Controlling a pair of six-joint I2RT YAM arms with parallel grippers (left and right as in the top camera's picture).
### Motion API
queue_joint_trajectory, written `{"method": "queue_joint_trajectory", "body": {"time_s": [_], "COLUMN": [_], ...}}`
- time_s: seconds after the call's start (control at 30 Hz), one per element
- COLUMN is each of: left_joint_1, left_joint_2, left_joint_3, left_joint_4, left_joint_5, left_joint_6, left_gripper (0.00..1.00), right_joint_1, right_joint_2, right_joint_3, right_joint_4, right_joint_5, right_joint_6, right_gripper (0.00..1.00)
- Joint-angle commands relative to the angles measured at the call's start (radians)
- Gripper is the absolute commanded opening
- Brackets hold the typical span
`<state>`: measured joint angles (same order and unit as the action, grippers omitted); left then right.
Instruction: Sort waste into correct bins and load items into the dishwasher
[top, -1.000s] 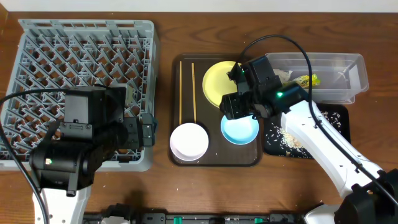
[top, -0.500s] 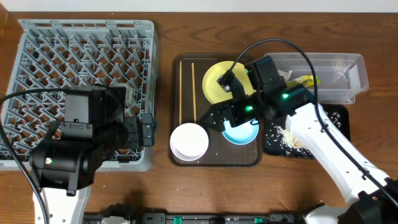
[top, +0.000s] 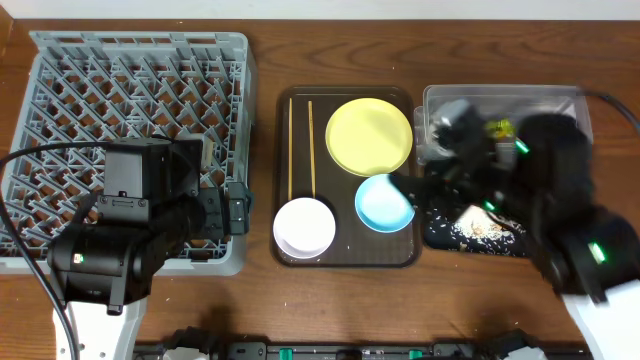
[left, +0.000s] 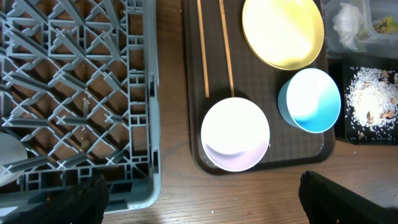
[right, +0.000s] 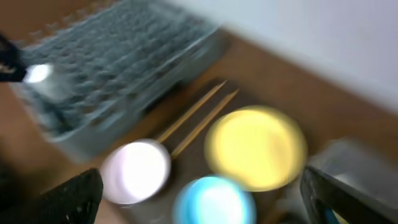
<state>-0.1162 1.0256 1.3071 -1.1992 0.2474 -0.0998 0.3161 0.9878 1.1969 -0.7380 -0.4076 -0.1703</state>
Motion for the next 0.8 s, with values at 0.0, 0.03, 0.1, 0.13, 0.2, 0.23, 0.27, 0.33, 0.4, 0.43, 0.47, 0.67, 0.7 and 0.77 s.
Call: {"method": "queue_joint_trajectory", "body": {"time_s": [0.0,0.03,0.1,0.13,0.2,0.23,0.27,0.33,0.4,0.43,0.47,0.67,0.7,0.77], "left_joint_1": [-0.005,-0.005,-0.005,-0.005,-0.005,-0.005,-0.005,-0.005,-0.005,-0.005,-0.005,-0.005,-0.005,-0.005], "left_joint_2": [0.001,0.001,0.001,0.001,0.001,0.001,0.001,0.001,0.001,0.001,0.001,0.001,0.001,0.001], "left_joint_3": [0.013,0.013,0.013,0.013,0.013,0.013,0.013,0.013,0.013,0.013,0.013,0.013,0.013,0.013], "left_joint_4": [-0.002,-0.002,-0.002,-0.002,-0.002,-0.002,-0.002,-0.002,-0.002,-0.002,-0.002,-0.002,-0.002,-0.002], "left_joint_5": [-0.013,-0.013,-0.013,-0.013,-0.013,-0.013,-0.013,-0.013,-0.013,-0.013,-0.013,-0.013,-0.013,-0.013], "left_joint_6": [0.006,0.006,0.006,0.006,0.006,0.006,0.006,0.006,0.006,0.006,0.006,0.006,0.006,0.006], "left_gripper": [0.98,0.98,0.98,0.98,0.98,0.98,0.98,0.98,0.98,0.98,0.98,0.98,0.98,0.98], "right_joint_1": [-0.023,-0.040,-0.084,-0.105,-0.146,-0.164,-0.180,-0.207,-0.229,-0.240,-0.247,-0.272,-0.272,-0.272], "right_joint_2": [-0.124,-0.172,-0.269,-0.315,-0.405,-0.450,-0.493,-0.581,-0.669,-0.711,-0.743,-0.942,-0.962,-0.983], "right_joint_3": [-0.125,-0.175,-0.284,-0.341,-0.457,-0.512,-0.567,-0.670,-0.774,-0.821,-0.856,-1.058,-1.076,-1.115], "right_joint_4": [0.068,0.109,0.193,0.233,0.308,0.341,0.370,0.414,0.451,0.465,0.472,0.515,0.518,0.540], "right_joint_5": [0.211,0.217,0.217,0.217,0.219,0.220,0.220,0.220,0.219,0.219,0.216,0.201,0.201,0.201], "right_joint_6": [-0.116,-0.116,-0.116,-0.116,-0.116,-0.115,-0.116,-0.115,-0.115,-0.115,-0.115,-0.114,-0.114,-0.115], "right_gripper": [0.99,0.99,0.99,0.99,0.99,0.99,0.99,0.99,0.99,0.99,0.99,0.99,0.99,0.99]}}
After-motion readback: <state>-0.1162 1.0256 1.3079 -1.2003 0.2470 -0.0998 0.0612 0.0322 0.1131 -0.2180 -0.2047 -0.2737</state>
